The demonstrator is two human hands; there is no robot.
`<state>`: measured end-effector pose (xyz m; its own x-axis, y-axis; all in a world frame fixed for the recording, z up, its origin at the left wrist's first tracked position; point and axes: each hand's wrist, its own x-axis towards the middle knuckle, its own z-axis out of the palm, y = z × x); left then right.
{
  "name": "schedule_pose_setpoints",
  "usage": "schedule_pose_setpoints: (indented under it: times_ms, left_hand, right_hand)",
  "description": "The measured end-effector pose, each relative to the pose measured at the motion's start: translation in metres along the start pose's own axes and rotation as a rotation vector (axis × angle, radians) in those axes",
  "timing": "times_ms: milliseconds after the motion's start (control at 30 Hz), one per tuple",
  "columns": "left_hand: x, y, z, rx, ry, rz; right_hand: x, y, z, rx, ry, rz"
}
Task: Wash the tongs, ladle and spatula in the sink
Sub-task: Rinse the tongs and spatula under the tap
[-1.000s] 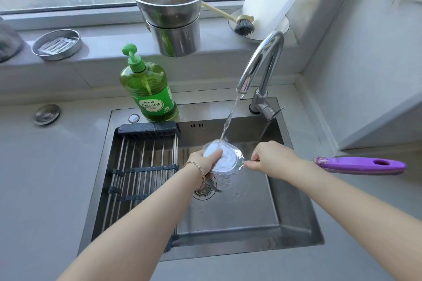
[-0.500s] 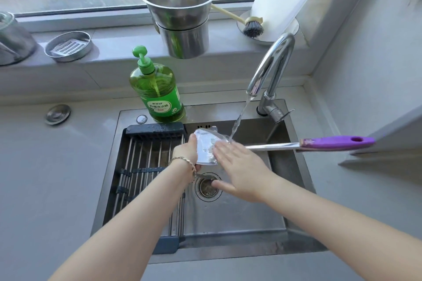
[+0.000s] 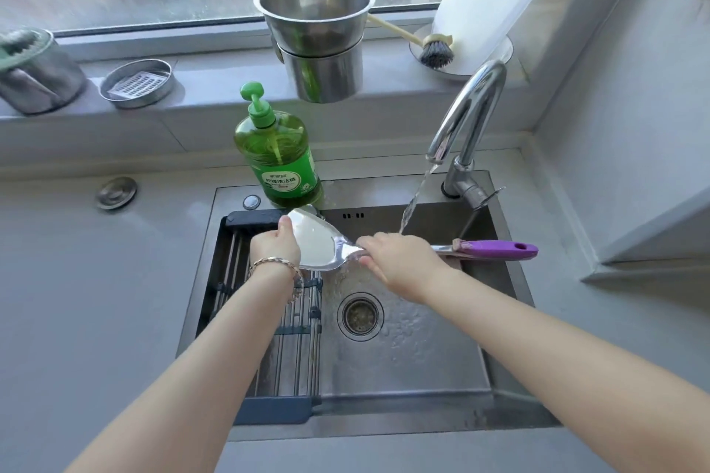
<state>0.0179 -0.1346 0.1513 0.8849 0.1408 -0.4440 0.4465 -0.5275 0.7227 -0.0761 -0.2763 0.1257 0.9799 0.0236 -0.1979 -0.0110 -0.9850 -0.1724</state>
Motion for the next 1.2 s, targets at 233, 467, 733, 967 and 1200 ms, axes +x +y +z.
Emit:
schedule_pose_setpoints:
  times_ms: [233, 467, 733, 967, 1200]
  left_hand:
    - [-0.011, 0.020, -0.002, -0.186, -0.274, -0.121]
    - [-0.024, 0.002, 0.013, -0.231, -0.341, -0.008]
    - [-0.033, -0.018, 0.014, -0.243, -0.403, -0.113]
    - [-0.030, -0.024, 0.014, -0.259, -0.401, -0.120]
    - [-0.035, -0.019, 0.032, -0.254, -0.454, -0.126]
  right_hand:
    - [-0.023, 0.021, 0.025, 0.508, 0.173, 0.117]
    - [-0.020, 0.009, 0.047, 1.301, 0.337, 0.420]
    - [-0.011, -0.010, 0.058, 1.716, 0.368, 0.586]
    - [-0.010, -0.012, 0.067, 1.602, 0.498, 0.501]
    - [-0.023, 0.005, 0.070, 1.553, 0.656, 0.586]
